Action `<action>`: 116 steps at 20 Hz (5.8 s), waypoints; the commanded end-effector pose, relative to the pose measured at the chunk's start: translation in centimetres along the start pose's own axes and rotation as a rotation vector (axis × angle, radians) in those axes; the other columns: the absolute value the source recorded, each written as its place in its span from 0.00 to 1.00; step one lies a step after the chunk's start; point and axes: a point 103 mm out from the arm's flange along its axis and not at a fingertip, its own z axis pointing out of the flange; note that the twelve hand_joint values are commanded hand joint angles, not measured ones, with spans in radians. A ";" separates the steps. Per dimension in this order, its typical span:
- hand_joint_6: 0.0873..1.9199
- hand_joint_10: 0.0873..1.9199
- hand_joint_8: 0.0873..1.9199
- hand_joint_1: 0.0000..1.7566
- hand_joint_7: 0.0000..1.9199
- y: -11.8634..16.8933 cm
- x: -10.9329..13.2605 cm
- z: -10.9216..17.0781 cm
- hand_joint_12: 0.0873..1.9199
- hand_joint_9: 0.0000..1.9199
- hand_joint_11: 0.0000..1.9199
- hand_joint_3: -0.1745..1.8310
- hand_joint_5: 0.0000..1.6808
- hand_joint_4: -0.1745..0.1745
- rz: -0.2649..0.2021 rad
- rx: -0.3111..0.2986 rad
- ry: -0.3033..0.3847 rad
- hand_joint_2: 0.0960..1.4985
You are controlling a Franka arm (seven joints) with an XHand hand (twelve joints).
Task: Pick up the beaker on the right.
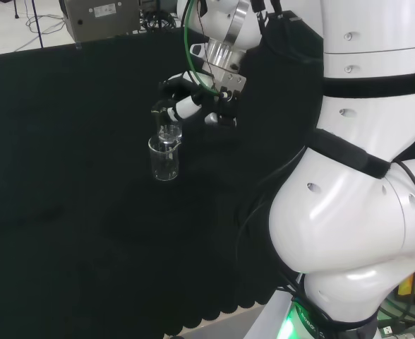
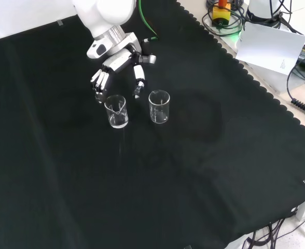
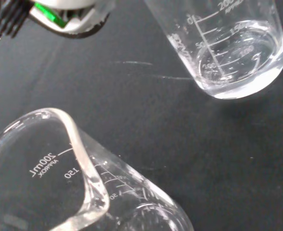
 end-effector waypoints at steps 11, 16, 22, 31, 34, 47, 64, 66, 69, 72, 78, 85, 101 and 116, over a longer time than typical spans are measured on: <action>0.00 0.31 0.35 0.52 0.13 0.4 -1.3 -2.5 0.72 0.25 0.06 0.41 0.32 0.38 -0.051 -0.057 -0.017 0.32; 0.00 0.32 0.35 0.52 0.10 0.7 -3.5 -2.2 0.73 0.20 0.03 0.42 0.29 0.39 -0.075 0.013 -0.010 0.31; 0.00 0.31 0.33 0.52 0.05 0.8 -6.2 -1.8 0.71 0.14 0.00 0.42 0.27 0.41 -0.062 0.027 0.033 0.30; 0.00 0.31 0.32 0.52 0.07 0.4 -7.1 -1.1 0.70 0.15 0.00 0.42 0.27 0.42 -0.122 0.040 0.061 0.30; 0.00 0.31 0.32 0.52 0.07 0.2 -7.2 -0.8 0.70 0.15 0.00 0.42 0.27 0.42 -0.128 0.044 0.063 0.30; 0.00 0.31 0.32 0.52 0.11 1.7 -6.6 0.7 0.72 0.19 0.00 0.42 0.28 0.40 -0.151 0.024 0.142 0.29; 0.00 0.30 0.32 0.49 0.11 2.6 -4.5 2.8 0.72 0.19 0.00 0.41 0.27 0.39 -0.186 0.071 0.204 0.28; 0.00 0.30 0.32 0.49 0.11 2.8 -4.3 3.0 0.73 0.19 0.00 0.41 0.27 0.39 -0.183 0.067 0.221 0.28; 0.00 0.30 0.32 0.49 0.11 3.0 -4.2 3.3 0.73 0.20 0.00 0.41 0.27 0.39 -0.172 0.058 0.253 0.28; 0.01 0.31 0.32 0.49 0.12 3.1 -4.1 3.5 0.73 0.21 0.01 0.40 0.29 0.39 -0.170 0.048 0.281 0.28; 0.06 0.29 0.34 0.51 0.18 3.3 -3.5 3.8 0.72 0.26 0.04 0.39 0.31 0.39 -0.180 0.037 0.317 0.29; 0.21 0.29 0.34 0.52 0.18 3.3 -5.1 3.6 0.72 0.27 0.05 0.39 0.25 0.39 -0.177 0.028 0.314 0.29; 0.28 0.29 0.35 0.55 0.17 3.8 -4.6 4.5 0.71 0.26 0.05 0.40 0.22 0.40 -0.195 0.023 0.322 0.29; 0.33 0.29 0.35 0.54 0.20 4.3 -4.3 5.2 0.71 0.29 0.08 0.40 0.26 0.40 -0.157 0.011 0.363 0.30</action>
